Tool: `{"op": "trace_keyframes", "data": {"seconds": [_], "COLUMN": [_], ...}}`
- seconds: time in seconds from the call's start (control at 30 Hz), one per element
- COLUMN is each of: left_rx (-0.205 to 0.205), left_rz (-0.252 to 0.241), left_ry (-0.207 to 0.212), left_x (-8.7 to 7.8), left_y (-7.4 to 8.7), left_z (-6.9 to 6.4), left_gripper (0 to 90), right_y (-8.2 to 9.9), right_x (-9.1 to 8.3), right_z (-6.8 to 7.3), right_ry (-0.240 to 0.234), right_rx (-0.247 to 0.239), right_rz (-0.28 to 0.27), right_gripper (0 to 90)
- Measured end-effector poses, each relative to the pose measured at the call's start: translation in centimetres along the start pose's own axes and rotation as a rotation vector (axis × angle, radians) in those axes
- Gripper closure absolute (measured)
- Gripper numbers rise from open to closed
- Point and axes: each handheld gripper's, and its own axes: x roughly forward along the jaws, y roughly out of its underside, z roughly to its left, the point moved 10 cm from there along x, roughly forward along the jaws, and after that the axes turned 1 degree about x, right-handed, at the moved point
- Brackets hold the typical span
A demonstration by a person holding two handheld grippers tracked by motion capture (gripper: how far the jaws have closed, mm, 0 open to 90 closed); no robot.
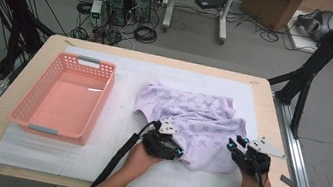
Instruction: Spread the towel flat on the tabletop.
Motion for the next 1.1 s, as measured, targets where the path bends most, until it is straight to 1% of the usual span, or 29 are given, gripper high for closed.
{"op": "trace_keyframes", "data": {"seconds": [0.03,0.07,0.1,0.13,0.17,0.2,0.27,0.3,0.4,0.47,0.53,0.63,0.67,0.73,0.8,0.83,0.9,0.93,1.0,1.07,1.1], "left_rx": [0.028,0.063,0.107,0.133,0.144,0.158,0.163,0.157,0.098,0.070,0.043,0.000,-0.010,-0.021,-0.030,-0.042,-0.083,-0.090,-0.094,-0.099,-0.100], "left_rz": [0.004,0.009,0.009,0.000,-0.002,0.004,0.009,0.010,0.016,0.005,0.001,-0.023,-0.033,-0.044,-0.049,-0.057,-0.080,-0.085,-0.094,-0.104,-0.112], "left_ry": [-0.002,-0.010,-0.029,-0.029,-0.027,-0.025,-0.001,0.000,0.018,0.017,0.018,-0.006,-0.016,-0.041,-0.074,-0.087,-0.107,-0.121,-0.147,-0.163,-0.181], "left_x": [0.3,0.7,1.1,1.3,1.4,1.4,1.3,1.2,0.5,-0.5,-1.8,-4.3,-5.3,-7.1,-8.8,-9.7,-11.2,-11.8,-12.9,-13.8,-14.2], "left_y": [-0.1,-0.2,-0.3,-0.4,-0.5,-0.4,-0.3,-0.3,0.1,0.7,1.6,2.8,3.1,4.0,4.9,5.2,5.9,6.2,6.7,7.2,7.3], "left_z": [-0.5,-0.9,-1.3,-1.7,-2.0,-2.1,-2.3,-2.3,-1.7,-1.1,-0.4,1.0,1.5,2.5,3.6,4.2,5.1,5.5,6.0,6.2,6.2], "left_gripper": [51.8,52.7,55.1,58.5,65.3,69.0,77.3,84.9,85.8,86.1,86.4,86.5,86.5,86.5,86.5,86.5,86.5,86.5,86.5,86.5,86.5], "right_y": [0.0,0.1,0.1,0.1,0.1,0.1,0.0,0.0,0.0,0.0,0.0,0.1,0.1,0.1,0.2,0.2,0.3,0.4,0.6,1.0,1.3], "right_x": [0.0,0.0,0.1,0.1,0.1,0.1,0.1,0.1,0.0,-0.1,-0.1,0.0,0.0,0.1,0.3,0.3,0.5,0.6,0.7,0.8,0.8], "right_z": [0.0,0.1,0.2,0.2,0.2,0.2,0.2,0.2,0.3,0.2,0.1,0.3,0.3,0.6,0.8,0.9,1.1,1.2,1.4,1.5,1.6], "right_ry": [-0.002,-0.004,-0.005,-0.008,-0.007,-0.008,-0.010,-0.011,-0.012,-0.013,-0.014,-0.019,-0.020,-0.025,-0.029,-0.033,-0.037,-0.039,-0.041,-0.041,-0.043], "right_rx": [0.000,0.001,0.000,-0.002,-0.001,0.003,0.005,0.004,0.004,0.006,0.011,0.011,0.002,0.001,-0.007,-0.008,-0.006,-0.015,-0.025,-0.036,-0.039], "right_rz": [0.001,0.005,0.006,0.007,0.007,0.005,0.001,-0.001,-0.003,-0.005,-0.004,0.000,0.000,0.007,0.009,0.015,0.025,0.030,0.047,0.069,0.085], "right_gripper": [64.7,65.0,65.3,65.4,65.5,65.8,66.1,66.1,66.2,66.2,66.2,66.2,66.2,66.2,66.2,66.2,66.2,66.1,65.8,64.3,63.3]}}
